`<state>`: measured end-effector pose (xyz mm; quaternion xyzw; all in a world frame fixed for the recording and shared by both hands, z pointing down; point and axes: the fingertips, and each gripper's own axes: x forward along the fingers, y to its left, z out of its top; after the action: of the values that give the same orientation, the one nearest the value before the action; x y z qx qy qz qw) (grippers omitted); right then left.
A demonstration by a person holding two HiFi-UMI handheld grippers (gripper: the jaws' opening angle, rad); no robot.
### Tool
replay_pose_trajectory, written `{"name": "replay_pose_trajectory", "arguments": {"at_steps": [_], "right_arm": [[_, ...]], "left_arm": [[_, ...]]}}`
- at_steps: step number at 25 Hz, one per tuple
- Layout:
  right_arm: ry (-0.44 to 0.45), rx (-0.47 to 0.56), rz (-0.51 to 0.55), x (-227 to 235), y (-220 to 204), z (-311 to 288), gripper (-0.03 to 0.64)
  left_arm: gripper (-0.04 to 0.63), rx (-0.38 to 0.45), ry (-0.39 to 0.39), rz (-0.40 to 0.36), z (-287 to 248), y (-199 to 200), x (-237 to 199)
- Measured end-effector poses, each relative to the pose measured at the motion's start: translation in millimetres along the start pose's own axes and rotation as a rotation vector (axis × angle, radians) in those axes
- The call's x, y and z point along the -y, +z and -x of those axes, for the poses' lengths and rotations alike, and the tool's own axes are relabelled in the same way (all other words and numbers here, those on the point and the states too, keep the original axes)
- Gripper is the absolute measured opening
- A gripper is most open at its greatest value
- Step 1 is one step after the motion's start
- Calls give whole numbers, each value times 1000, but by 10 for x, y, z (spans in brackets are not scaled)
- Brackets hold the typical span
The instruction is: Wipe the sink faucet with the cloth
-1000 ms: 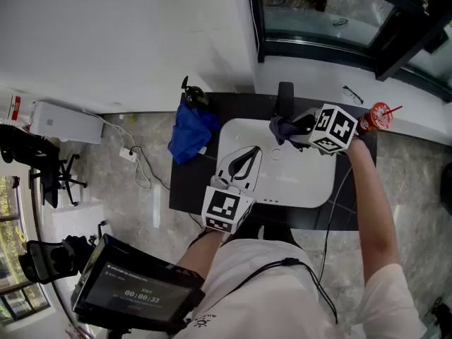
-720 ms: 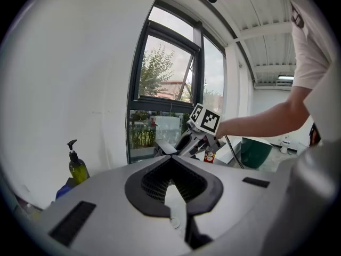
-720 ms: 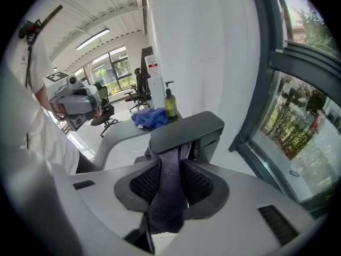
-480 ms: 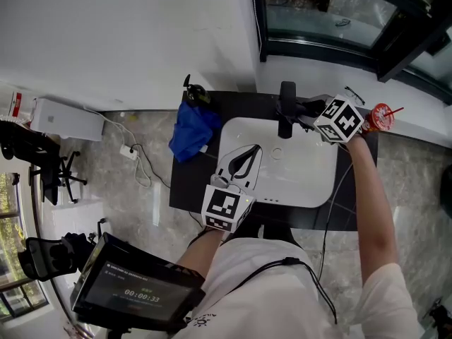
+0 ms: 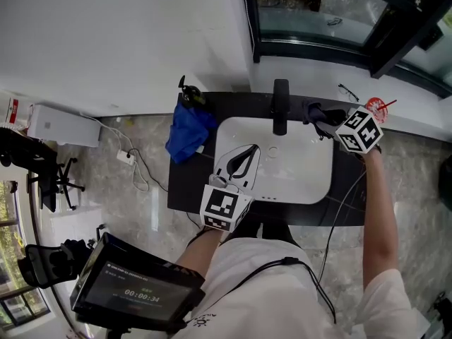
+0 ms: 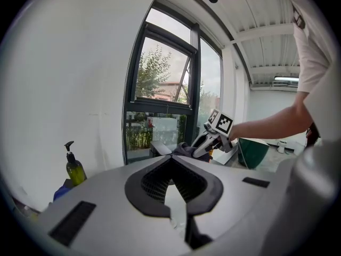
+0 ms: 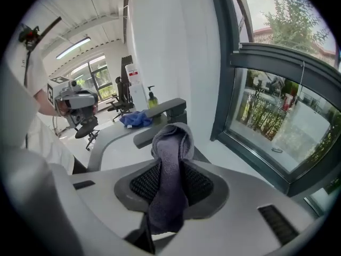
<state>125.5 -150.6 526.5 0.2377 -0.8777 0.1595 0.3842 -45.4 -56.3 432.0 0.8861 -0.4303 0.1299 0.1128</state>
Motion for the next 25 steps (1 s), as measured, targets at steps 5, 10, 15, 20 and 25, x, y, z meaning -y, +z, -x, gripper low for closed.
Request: {"name": "replay_pose_trajectory", "arguments": {"at_steps": [5, 10, 15, 20, 25], "right_arm": [[96, 68, 136, -438, 141, 148, 115], [217, 98, 227, -880, 354, 77, 115], [278, 34, 294, -1040, 422, -123, 115], [293, -90, 321, -932, 362, -372, 115], [272, -138, 295, -746, 378, -504, 115]], "left_arm": [[-6, 6, -5, 4, 18, 12, 25], [-6, 7, -9, 2, 10, 7, 39], [-6, 5, -4, 3, 14, 13, 31], [-6, 0, 6, 7, 8, -6, 2], [-8, -2, 14, 11, -8, -9, -23]]}}
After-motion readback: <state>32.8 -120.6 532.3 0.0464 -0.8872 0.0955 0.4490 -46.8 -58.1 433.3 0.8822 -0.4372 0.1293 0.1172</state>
